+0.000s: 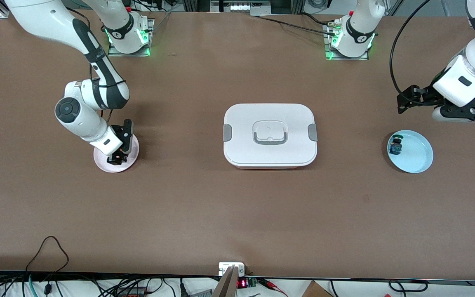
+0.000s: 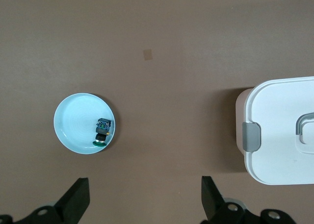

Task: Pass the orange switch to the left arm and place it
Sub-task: 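Lift the switch over the box with the right gripper while the left gripper approaches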

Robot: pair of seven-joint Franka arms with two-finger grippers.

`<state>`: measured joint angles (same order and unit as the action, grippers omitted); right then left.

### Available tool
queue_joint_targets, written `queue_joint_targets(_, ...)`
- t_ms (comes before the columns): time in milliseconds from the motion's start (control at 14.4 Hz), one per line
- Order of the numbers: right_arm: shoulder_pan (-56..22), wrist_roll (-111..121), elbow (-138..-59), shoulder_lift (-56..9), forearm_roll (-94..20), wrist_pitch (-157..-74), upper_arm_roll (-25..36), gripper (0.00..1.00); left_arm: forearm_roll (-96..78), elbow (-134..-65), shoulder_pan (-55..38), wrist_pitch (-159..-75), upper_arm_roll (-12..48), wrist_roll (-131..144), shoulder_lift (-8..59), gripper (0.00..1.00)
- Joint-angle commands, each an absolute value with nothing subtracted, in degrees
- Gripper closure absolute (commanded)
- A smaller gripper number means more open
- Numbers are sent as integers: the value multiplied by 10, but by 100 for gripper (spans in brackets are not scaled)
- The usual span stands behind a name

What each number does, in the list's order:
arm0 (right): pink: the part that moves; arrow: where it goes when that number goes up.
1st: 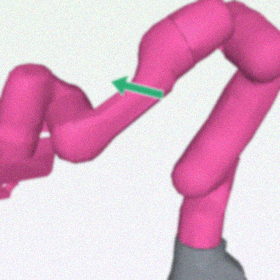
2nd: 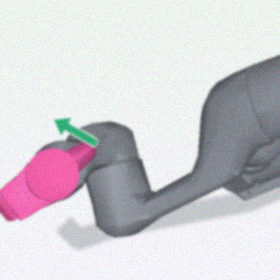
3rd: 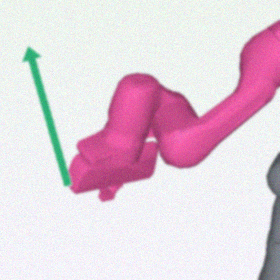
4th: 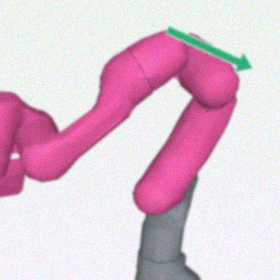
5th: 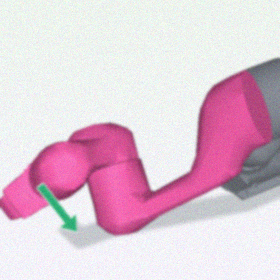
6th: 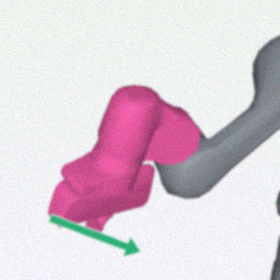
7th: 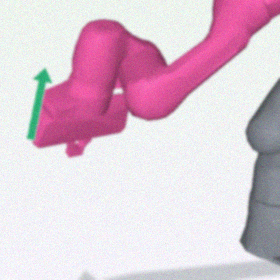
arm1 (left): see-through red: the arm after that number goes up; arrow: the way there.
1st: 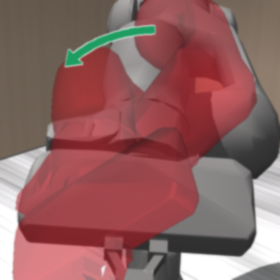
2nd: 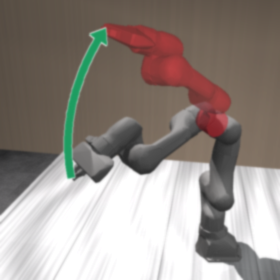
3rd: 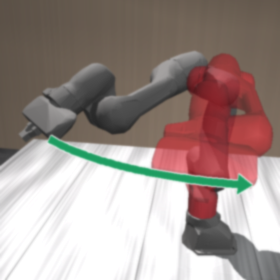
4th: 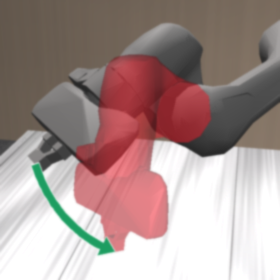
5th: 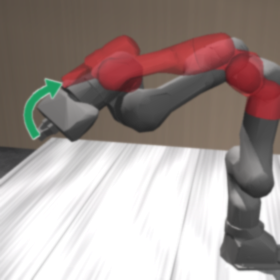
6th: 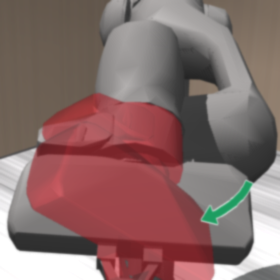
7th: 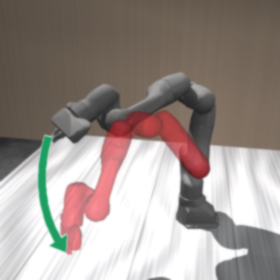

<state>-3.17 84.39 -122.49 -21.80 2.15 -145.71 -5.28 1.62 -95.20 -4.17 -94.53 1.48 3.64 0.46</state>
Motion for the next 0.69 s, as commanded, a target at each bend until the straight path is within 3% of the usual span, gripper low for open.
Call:
queue_joint_targets(0, -30, 852, -1167, -195, -36, -1356, -79, 98, 15, -933, -46, -932, 11, 36, 13, 0)
queue_joint_targets(208, -30, 852, -1132, -179, -121, -1304, -112, 98, 14, -933, -46, -932, 12, 37, 13, 0)
queue_joint_targets(624, -30, 895, -1109, -182, -383, -1304, -163, 97, -11, -933, -51, -930, 13, 35, 13, 0)
